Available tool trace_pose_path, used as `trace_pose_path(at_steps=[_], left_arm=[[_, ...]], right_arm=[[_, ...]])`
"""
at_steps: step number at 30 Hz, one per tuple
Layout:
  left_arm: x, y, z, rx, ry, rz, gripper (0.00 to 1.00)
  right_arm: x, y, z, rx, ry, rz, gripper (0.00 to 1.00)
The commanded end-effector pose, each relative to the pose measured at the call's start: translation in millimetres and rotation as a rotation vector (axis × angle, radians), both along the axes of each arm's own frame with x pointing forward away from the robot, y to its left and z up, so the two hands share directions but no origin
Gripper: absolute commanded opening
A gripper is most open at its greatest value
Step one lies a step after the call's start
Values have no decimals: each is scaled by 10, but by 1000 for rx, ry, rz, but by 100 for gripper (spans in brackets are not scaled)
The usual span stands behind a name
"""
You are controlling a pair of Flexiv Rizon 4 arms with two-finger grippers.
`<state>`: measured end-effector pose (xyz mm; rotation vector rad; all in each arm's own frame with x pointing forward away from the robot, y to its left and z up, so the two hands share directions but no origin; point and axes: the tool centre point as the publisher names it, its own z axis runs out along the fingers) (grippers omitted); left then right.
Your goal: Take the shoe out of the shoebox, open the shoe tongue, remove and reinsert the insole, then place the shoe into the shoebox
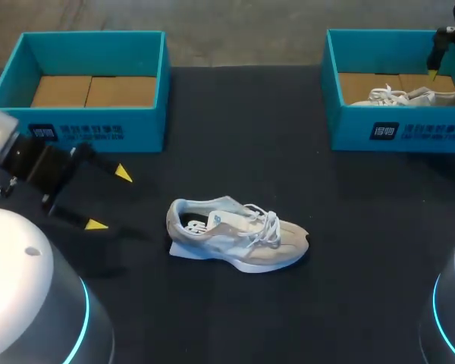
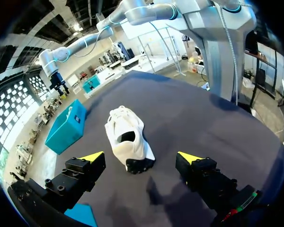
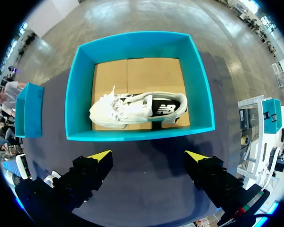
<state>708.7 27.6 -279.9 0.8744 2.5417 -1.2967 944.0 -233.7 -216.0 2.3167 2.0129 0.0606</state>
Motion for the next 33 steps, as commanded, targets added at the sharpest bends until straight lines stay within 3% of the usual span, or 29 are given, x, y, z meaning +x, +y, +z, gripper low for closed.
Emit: trace_pose_path(at_steps=[1, 10, 14, 22, 28, 33], left_arm=[[-28, 2, -1, -1, -6, 6, 100], [-26, 10, -62, -6, 4, 30, 100], [4, 32, -262, -25, 89, 72, 100], [109, 39, -357, -108, 208, 61, 100], [249, 126, -516, -174, 380, 67, 100], [212, 205, -644, -221, 462, 105, 100]], right_arm=[[-2, -3, 2, -1, 0, 0, 100], [-2, -3, 2, -1, 0, 0, 100], [-2, -3, 2, -1, 0, 0, 100], [-2, -3, 2, -1, 0, 0, 100], [-2, -3, 2, -1, 0, 0, 100], [-2, -3, 2, -1, 0, 0, 100]])
